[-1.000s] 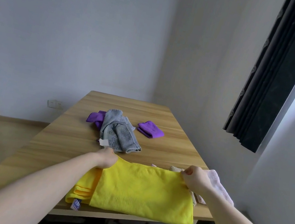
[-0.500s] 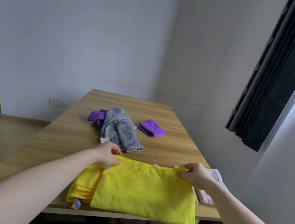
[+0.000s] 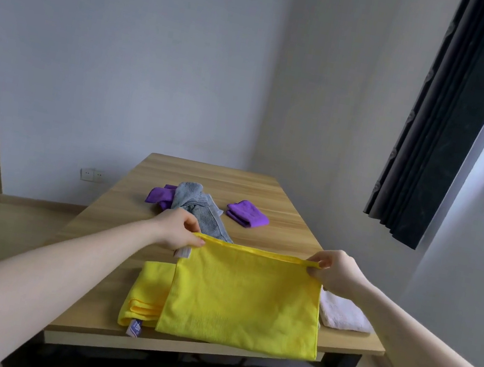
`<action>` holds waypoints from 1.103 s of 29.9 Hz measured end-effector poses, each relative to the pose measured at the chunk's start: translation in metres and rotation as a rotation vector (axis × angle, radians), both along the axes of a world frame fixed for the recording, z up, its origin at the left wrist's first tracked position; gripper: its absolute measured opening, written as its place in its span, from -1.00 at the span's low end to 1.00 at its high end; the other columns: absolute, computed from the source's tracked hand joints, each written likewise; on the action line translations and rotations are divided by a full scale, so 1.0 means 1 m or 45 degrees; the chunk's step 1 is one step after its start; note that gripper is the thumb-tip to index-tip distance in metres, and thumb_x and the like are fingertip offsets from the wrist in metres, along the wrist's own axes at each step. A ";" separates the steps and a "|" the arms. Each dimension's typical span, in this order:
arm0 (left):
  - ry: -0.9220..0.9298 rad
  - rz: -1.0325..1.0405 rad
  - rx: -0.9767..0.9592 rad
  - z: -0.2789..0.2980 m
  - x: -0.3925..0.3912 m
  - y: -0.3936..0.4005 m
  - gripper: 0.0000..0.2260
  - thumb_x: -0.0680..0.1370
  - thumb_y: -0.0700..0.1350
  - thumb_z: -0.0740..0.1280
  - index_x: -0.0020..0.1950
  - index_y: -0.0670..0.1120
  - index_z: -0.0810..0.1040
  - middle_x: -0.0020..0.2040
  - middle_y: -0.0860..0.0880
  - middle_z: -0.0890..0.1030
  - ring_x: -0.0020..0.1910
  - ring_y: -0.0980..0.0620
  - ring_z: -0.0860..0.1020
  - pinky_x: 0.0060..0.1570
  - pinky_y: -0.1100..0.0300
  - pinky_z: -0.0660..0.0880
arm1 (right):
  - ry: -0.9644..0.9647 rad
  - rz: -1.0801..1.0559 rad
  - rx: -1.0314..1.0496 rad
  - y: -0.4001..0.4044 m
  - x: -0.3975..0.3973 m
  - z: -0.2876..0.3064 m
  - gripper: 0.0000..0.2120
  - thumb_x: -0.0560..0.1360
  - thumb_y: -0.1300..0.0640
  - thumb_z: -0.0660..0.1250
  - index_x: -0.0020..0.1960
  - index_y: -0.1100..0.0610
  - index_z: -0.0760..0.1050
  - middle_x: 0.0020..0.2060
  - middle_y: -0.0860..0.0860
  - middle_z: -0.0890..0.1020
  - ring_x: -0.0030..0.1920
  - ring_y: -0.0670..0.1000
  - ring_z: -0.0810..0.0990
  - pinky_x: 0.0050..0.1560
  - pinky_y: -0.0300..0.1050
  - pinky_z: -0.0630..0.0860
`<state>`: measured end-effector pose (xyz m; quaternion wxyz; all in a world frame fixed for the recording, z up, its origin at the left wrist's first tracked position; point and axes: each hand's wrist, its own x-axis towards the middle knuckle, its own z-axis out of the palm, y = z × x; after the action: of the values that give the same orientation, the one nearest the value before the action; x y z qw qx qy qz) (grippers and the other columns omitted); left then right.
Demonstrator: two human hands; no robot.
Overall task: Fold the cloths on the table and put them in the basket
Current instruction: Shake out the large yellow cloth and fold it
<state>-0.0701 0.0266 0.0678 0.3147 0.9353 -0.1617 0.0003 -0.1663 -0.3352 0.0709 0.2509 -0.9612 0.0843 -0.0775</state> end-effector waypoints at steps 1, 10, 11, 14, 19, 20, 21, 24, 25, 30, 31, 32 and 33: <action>-0.011 -0.001 -0.017 0.006 -0.002 0.001 -0.84 0.41 0.03 0.59 -0.17 0.06 0.64 -0.19 0.11 0.65 -0.14 0.09 0.60 -0.07 0.19 0.52 | -0.015 -0.004 0.048 0.000 -0.003 0.004 -0.87 0.54 0.18 0.39 0.05 0.04 0.67 -0.02 0.02 0.67 -0.33 0.00 0.70 -0.31 -0.23 0.57; -0.019 0.047 -0.299 0.038 -0.024 -0.001 -0.80 0.48 -0.14 0.55 -0.02 -0.09 0.55 -0.34 -0.10 0.70 -0.41 -0.03 0.66 -0.23 0.00 0.64 | -0.170 -0.110 0.418 0.014 -0.034 0.038 -0.79 0.47 0.33 0.33 -0.04 0.13 0.69 -0.32 0.08 0.74 -0.26 0.04 0.75 -0.26 -0.22 0.66; -0.002 0.057 -0.313 0.040 -0.026 -0.002 -0.79 0.48 -0.13 0.54 -0.01 -0.09 0.55 -0.34 -0.10 0.70 -0.40 -0.03 0.67 -0.18 -0.03 0.66 | -0.178 -0.122 0.449 0.017 -0.036 0.041 -0.78 0.47 0.33 0.31 -0.05 0.13 0.70 -0.32 0.09 0.74 -0.26 0.05 0.76 -0.27 -0.22 0.66; 0.125 0.088 -0.380 0.049 -0.038 -0.006 -0.81 0.50 -0.16 0.51 0.02 -0.13 0.53 -0.41 -0.08 0.67 -0.43 0.01 0.64 -0.30 0.09 0.59 | -0.177 -0.146 0.535 0.023 -0.043 0.047 -0.80 0.48 0.29 0.29 -0.04 0.16 0.69 -0.25 0.13 0.74 -0.28 0.07 0.76 -0.30 -0.20 0.66; 0.268 0.113 -0.505 0.080 -0.061 -0.009 -0.83 0.47 -0.12 0.51 -0.02 -0.14 0.61 -0.35 -0.08 0.47 -0.47 0.03 0.40 -0.49 0.28 0.26 | -0.217 -0.149 0.485 0.025 -0.050 0.069 -0.83 0.53 0.15 0.33 -0.12 0.19 0.66 -0.24 0.08 0.67 -0.38 0.01 0.68 -0.43 -0.26 0.55; 0.284 0.106 -0.540 0.089 -0.062 -0.008 -0.83 0.45 -0.12 0.51 -0.02 -0.14 0.62 -0.36 -0.06 0.41 -0.49 0.05 0.35 -0.50 0.28 0.21 | -0.242 -0.155 0.487 0.025 -0.050 0.075 -0.82 0.53 0.13 0.33 -0.15 0.19 0.64 -0.28 0.06 0.63 -0.41 0.00 0.63 -0.43 -0.25 0.54; 0.306 0.096 -0.586 0.097 -0.065 -0.007 -0.83 0.44 -0.12 0.50 -0.02 -0.13 0.61 -0.38 -0.04 0.36 -0.51 0.06 0.30 -0.50 0.28 0.16 | -0.270 -0.164 0.499 0.024 -0.050 0.082 -0.82 0.52 0.12 0.33 -0.19 0.19 0.62 -0.32 0.05 0.58 -0.42 -0.01 0.59 -0.43 -0.23 0.52; 0.316 0.049 -0.721 0.116 -0.064 -0.003 -0.80 0.42 -0.16 0.48 -0.01 -0.12 0.56 -0.39 0.00 0.26 -0.52 0.09 0.23 -0.51 0.28 0.11 | -0.341 -0.192 0.559 0.022 -0.050 0.098 -0.83 0.49 0.13 0.33 -0.25 0.15 0.58 -0.36 0.04 0.51 -0.45 -0.02 0.53 -0.43 -0.22 0.49; 0.295 0.051 -0.739 0.121 -0.063 -0.003 -0.80 0.41 -0.15 0.49 -0.03 -0.12 0.55 -0.39 0.00 0.26 -0.52 0.09 0.23 -0.51 0.28 0.12 | -0.357 -0.198 0.574 0.022 -0.050 0.102 -0.84 0.48 0.14 0.33 -0.25 0.15 0.57 -0.36 0.04 0.51 -0.45 -0.03 0.52 -0.44 -0.22 0.48; 0.132 0.133 -0.643 0.122 -0.052 -0.003 -0.79 0.36 -0.07 0.52 -0.10 -0.10 0.59 -0.40 -0.05 0.41 -0.49 0.06 0.32 -0.49 0.25 0.19 | -0.358 -0.210 0.566 0.021 -0.043 0.101 -0.83 0.51 0.14 0.33 -0.11 0.21 0.65 -0.27 0.06 0.60 -0.40 -0.03 0.59 -0.44 -0.25 0.53; 0.075 0.148 -0.558 0.119 -0.051 -0.004 -0.84 0.40 -0.09 0.52 -0.13 -0.11 0.61 -0.41 -0.05 0.46 -0.48 0.04 0.36 -0.48 0.25 0.23 | -0.345 -0.206 0.550 0.021 -0.041 0.098 -0.82 0.51 0.14 0.33 -0.09 0.22 0.66 -0.27 0.07 0.61 -0.40 -0.02 0.60 -0.44 -0.25 0.54; 0.012 0.162 -0.452 0.113 -0.047 -0.005 -0.86 0.42 -0.09 0.52 -0.15 -0.12 0.63 -0.39 -0.04 0.52 -0.44 0.02 0.43 -0.44 0.24 0.30 | -0.331 -0.202 0.529 0.021 -0.039 0.093 -0.82 0.51 0.15 0.32 -0.08 0.22 0.66 -0.27 0.08 0.63 -0.39 -0.01 0.62 -0.44 -0.24 0.55; -0.048 0.172 -0.335 0.107 -0.044 -0.006 -0.87 0.42 -0.09 0.53 -0.15 -0.11 0.65 -0.34 -0.03 0.58 -0.36 0.01 0.50 -0.35 0.21 0.38 | -0.317 -0.199 0.506 0.022 -0.037 0.088 -0.82 0.51 0.16 0.32 -0.08 0.21 0.67 -0.27 0.09 0.65 -0.39 0.00 0.63 -0.44 -0.24 0.56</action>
<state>-0.1138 0.0205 0.1745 0.4309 0.8945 -0.1028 0.0603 -0.2028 -0.3135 0.1590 0.4368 -0.8665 0.1406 -0.1965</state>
